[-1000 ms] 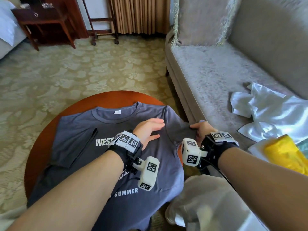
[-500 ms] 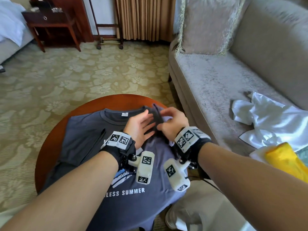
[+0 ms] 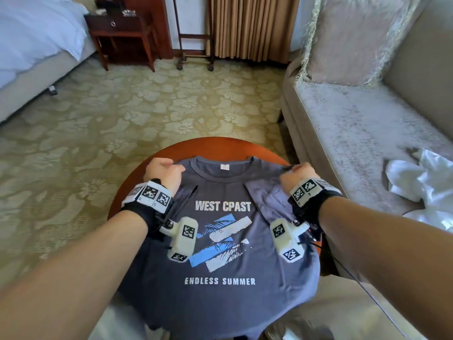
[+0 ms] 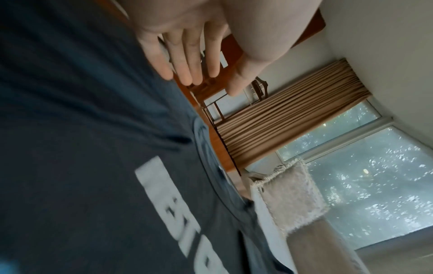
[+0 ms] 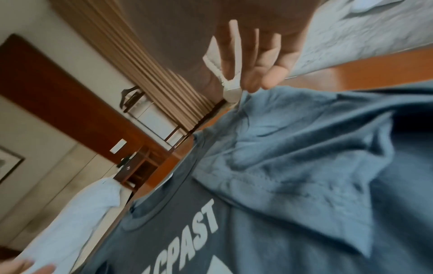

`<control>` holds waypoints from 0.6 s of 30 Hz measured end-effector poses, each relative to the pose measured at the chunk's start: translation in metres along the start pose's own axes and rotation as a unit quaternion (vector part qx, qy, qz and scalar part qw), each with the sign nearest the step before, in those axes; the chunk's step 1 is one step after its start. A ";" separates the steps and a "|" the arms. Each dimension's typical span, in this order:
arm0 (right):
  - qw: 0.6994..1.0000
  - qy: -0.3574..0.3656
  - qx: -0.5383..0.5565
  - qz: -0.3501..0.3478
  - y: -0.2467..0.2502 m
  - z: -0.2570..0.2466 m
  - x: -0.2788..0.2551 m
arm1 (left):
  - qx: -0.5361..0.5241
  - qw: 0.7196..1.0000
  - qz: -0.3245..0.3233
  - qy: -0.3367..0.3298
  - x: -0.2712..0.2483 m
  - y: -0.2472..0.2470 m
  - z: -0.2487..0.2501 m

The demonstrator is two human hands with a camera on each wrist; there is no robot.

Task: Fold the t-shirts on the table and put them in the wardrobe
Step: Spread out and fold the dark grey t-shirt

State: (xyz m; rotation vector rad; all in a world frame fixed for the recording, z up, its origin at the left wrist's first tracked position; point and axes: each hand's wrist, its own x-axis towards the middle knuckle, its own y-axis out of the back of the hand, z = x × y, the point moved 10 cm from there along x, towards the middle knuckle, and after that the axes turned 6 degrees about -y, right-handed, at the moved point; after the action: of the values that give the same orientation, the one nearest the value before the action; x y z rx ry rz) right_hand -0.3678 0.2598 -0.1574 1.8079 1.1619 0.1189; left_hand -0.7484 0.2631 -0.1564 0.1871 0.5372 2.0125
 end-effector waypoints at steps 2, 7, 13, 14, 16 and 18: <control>0.999 -0.021 -0.010 0.032 0.003 0.002 0.009 | 0.028 0.999 0.027 0.013 0.018 0.022 -0.011; 0.997 -0.043 -0.052 0.048 -0.005 0.004 0.027 | 0.103 0.994 -0.017 0.041 0.047 0.036 -0.034; 0.979 -0.045 -0.196 0.030 -0.023 0.002 0.040 | 0.153 0.985 -0.078 0.019 0.060 0.018 -0.034; 0.976 -0.026 -0.216 0.019 -0.025 -0.005 0.037 | 0.151 0.985 -0.079 0.016 0.063 0.015 -0.034; 0.957 0.014 -0.291 -0.003 -0.034 -0.012 0.041 | 0.152 0.985 -0.078 0.026 0.066 0.014 -0.033; 0.947 0.017 -0.320 -0.027 -0.035 -0.015 0.038 | 0.176 0.979 -0.095 0.033 0.069 0.012 -0.030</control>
State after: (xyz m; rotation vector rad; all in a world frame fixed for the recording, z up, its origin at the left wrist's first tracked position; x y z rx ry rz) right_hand -0.3780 0.3012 -0.1903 1.2008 1.0395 0.4442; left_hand -0.8020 0.3100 -0.1840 0.2731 0.9190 1.7308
